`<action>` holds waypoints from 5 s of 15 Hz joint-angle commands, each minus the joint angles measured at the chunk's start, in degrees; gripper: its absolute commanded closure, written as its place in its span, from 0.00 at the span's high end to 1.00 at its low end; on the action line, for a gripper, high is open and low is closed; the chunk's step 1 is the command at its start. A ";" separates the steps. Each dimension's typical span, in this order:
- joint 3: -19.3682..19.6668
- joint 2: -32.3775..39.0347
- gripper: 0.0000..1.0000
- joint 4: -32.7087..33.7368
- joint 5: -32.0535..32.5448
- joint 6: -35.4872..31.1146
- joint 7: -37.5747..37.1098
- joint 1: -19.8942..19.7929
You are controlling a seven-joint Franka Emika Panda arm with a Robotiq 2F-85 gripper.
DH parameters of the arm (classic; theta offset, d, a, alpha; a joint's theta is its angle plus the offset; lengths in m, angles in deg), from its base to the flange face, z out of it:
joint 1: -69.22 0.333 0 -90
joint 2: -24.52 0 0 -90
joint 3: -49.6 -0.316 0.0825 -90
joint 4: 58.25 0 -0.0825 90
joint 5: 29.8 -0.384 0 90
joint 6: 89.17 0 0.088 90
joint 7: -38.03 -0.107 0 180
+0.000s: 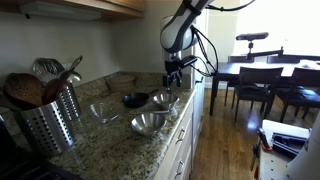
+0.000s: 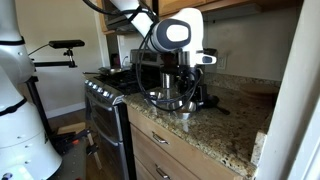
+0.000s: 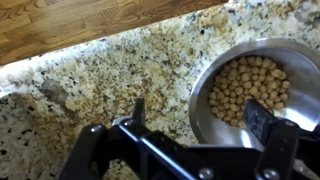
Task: Pour the contents of the silver bowl into the other silver bowl
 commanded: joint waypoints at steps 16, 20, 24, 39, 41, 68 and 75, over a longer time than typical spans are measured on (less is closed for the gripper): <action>-0.33 5.18 1.00 2.22 -1.28 -2.61 0.11 -0.69; -0.38 5.38 1.00 2.24 -1.56 -2.68 0.00 -0.68; -0.54 6.20 1.00 2.52 -2.20 -2.60 -0.11 -0.60; -0.46 7.62 0.13 3.67 -2.34 -2.38 -0.25 -0.63; -0.37 7.55 0.08 3.93 -2.33 -2.23 -0.30 -0.65; -4.16 4.78 0.08 6.47 -4.81 0.29 11.03 -1.38; -6.31 4.63 0.08 6.54 -11.17 0.68 18.97 -2.80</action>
